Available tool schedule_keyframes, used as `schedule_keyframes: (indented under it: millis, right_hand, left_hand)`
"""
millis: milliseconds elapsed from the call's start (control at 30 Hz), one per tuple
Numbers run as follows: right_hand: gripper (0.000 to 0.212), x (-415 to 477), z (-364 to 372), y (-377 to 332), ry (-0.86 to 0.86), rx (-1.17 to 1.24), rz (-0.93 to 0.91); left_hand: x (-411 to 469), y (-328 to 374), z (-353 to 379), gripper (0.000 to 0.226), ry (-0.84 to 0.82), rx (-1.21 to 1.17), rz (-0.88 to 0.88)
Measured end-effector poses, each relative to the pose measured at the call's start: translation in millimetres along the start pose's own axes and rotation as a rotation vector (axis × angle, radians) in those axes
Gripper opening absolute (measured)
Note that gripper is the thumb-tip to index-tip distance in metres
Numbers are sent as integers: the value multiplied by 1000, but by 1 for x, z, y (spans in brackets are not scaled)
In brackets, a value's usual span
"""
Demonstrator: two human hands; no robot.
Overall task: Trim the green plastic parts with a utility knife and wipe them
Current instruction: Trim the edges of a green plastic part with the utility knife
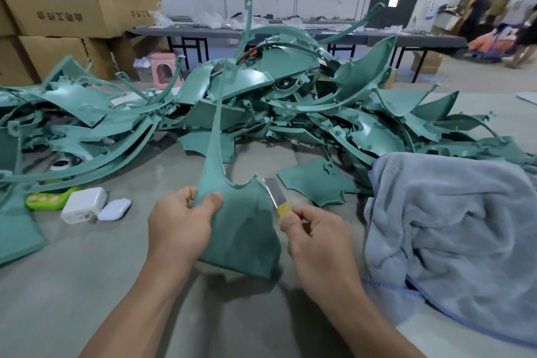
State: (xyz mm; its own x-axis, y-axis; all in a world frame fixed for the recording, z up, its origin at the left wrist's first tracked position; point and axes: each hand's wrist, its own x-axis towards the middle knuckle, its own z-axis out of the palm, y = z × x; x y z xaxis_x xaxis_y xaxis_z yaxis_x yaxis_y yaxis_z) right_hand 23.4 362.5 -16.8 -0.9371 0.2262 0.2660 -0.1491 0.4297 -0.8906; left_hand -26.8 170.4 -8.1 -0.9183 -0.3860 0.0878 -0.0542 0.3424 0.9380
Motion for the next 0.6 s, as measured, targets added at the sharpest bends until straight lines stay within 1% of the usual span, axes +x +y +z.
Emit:
schedule_keyframes:
  millis: [67, 133, 200, 233, 267, 333, 400, 433, 467, 533, 567, 600]
  right_hand:
    - [38, 2, 2, 1, 2, -82, 25]
    - [43, 5, -1, 4, 65, -127, 41]
    - [35, 7, 0, 6, 80, -11, 47]
    - [32, 7, 2, 5, 51, 49, 49]
    - [31, 6, 4, 4, 10, 61, 42]
    - [35, 6, 7, 3, -36, -56, 29]
    - [40, 7, 3, 4, 24, -167, 37]
    - [40, 7, 1, 6, 51, -158, 38]
    - [38, 7, -1, 8, 54, -85, 39]
    - [29, 6, -1, 5, 4, 105, 61]
    - [29, 7, -1, 4, -26, 132, 70]
    - [32, 9, -2, 5, -46, 78, 75]
  left_hand:
    - [-1, -1, -1, 14, 17, -2, 1]
    - [-2, 0, 0, 23, 22, -14, -12]
    - [-2, 2, -1, 21, 35, -14, -8]
    - [-3, 2, -1, 18, 39, -8, -2]
    - [-5, 2, 0, 15, 42, -4, 5]
    - [-5, 1, -1, 11, 54, -1, 14]
    - [-5, 1, -1, 10, 55, -6, 11]
    - [-5, 1, -1, 9, 48, -14, 9]
    - [-6, 3, -1, 8, 41, -23, 7]
    - [-7, 5, -1, 3, 35, -41, 5]
    - [-7, 5, -1, 4, 35, -52, 1]
    - [-7, 5, -1, 10, 33, -66, -5]
